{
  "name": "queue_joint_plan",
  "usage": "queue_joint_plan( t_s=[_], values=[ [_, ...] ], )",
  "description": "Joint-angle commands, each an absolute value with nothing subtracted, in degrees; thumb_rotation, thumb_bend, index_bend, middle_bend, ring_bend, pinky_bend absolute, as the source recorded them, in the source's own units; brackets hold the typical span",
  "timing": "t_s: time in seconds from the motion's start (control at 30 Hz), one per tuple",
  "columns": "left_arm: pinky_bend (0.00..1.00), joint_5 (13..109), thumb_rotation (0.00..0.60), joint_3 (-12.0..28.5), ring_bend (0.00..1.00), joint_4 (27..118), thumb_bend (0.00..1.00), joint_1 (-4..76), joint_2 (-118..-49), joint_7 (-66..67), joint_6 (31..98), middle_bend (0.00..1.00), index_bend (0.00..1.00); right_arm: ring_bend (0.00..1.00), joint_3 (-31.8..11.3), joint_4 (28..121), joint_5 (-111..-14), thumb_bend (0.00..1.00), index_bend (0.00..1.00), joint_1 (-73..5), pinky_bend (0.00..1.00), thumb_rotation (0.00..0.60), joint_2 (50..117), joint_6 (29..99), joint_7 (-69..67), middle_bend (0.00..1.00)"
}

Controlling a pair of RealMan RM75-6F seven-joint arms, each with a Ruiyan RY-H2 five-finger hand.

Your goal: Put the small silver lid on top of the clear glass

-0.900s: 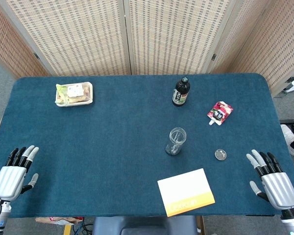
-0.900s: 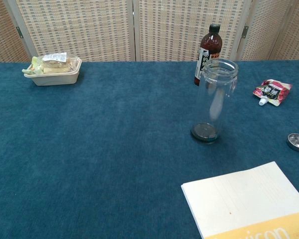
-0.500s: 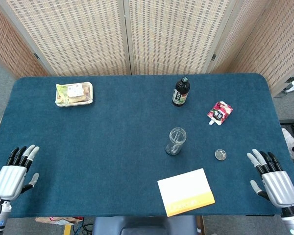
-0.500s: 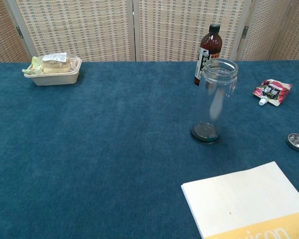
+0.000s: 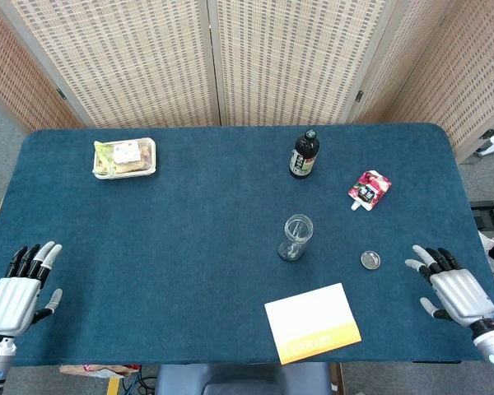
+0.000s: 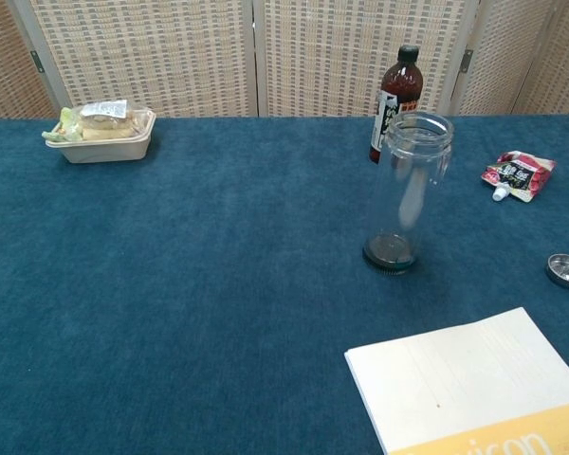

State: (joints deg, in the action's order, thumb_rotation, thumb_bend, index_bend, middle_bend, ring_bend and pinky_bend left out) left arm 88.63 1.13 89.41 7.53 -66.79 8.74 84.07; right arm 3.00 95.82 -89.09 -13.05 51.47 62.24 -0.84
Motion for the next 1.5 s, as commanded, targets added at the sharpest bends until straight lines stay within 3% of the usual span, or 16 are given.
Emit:
queue_joint_plan(
  t_s=[0.03, 0.23, 0.63, 1.5],
  values=[
    [0.01, 88.2, 0.600, 1.3, 0.00, 89.4, 0.36, 7.6, -66.9, 8.8, 83.9, 0.05, 0.00, 0.00, 2.1, 98.3, -84.9, 0.36, 0.26, -18.9, 0.00, 0.600, 48.2, 52.9, -1.3, 0.00],
    [0.01, 87.7, 0.600, 1.7, 0.00, 89.4, 0.36, 7.5, -66.7, 8.3, 84.2, 0.05, 0.00, 0.00, 1.1, 98.6, -80.3, 0.35, 0.32, -23.3, 0.00, 0.600, 49.2, 45.7, 4.6, 0.00],
    [0.01, 87.7, 0.600, 2.0, 0.00, 89.6, 0.36, 7.1, -66.0, 6.7, 85.2, 0.05, 0.00, 0.00, 1.2, 98.1, -71.3, 0.35, 0.32, -28.6, 0.00, 0.600, 52.0, 38.7, 13.8, 0.00],
    [0.01, 88.3, 0.600, 2.3, 0.00, 90.0, 0.36, 6.3, -64.8, 4.8, 87.1, 0.05, 0.00, 0.00, 4.1, 92.2, -57.9, 0.35, 0.32, -36.0, 0.00, 0.600, 60.6, 35.1, 23.7, 0.00]
  ],
)
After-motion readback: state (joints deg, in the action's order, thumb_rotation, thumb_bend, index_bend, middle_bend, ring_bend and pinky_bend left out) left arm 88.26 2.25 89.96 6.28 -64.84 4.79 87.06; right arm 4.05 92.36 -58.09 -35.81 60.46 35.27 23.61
